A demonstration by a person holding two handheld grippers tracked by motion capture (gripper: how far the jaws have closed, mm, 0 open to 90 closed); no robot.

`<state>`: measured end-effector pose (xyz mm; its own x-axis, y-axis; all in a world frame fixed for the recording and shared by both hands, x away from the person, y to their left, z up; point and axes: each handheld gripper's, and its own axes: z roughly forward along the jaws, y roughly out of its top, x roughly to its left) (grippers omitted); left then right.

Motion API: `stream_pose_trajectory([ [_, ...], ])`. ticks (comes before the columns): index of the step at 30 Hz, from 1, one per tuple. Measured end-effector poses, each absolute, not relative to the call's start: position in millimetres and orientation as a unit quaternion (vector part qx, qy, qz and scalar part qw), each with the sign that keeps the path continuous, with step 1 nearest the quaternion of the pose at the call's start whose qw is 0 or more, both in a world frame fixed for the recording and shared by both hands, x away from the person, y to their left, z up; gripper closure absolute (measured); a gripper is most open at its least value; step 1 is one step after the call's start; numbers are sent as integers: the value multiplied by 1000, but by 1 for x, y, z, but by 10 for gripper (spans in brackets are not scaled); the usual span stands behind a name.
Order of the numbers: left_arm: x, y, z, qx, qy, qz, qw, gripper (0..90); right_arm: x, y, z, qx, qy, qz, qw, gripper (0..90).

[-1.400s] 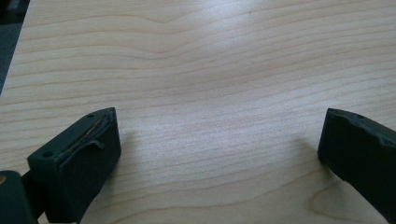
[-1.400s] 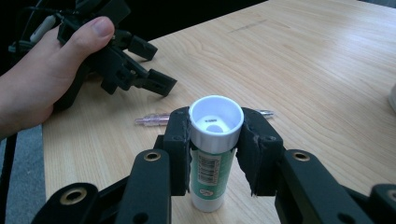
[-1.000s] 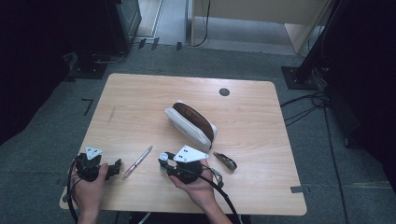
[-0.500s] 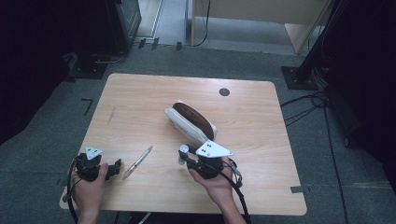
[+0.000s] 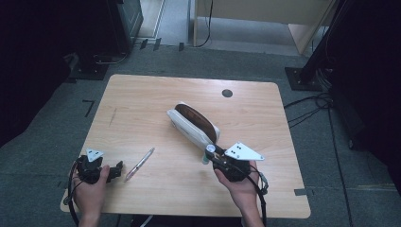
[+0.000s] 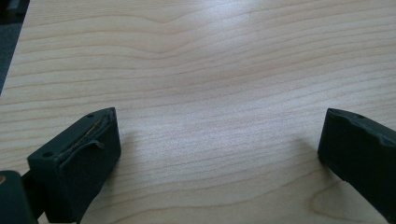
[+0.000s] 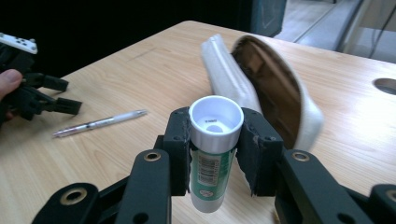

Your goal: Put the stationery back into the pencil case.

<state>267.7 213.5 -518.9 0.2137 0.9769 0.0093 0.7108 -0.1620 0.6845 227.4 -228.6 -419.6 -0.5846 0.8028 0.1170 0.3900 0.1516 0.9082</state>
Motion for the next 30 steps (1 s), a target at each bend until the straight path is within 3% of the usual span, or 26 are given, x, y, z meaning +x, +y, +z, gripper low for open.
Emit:
stream_pose_trajectory([
  [12,268,213,-519,725,582,234,284,0,229,-254,-409,429,717,500,227,659],
  [30,268,213,-519,726,581,234,284,0,249,-257,-393,427,712,500,245,659],
])
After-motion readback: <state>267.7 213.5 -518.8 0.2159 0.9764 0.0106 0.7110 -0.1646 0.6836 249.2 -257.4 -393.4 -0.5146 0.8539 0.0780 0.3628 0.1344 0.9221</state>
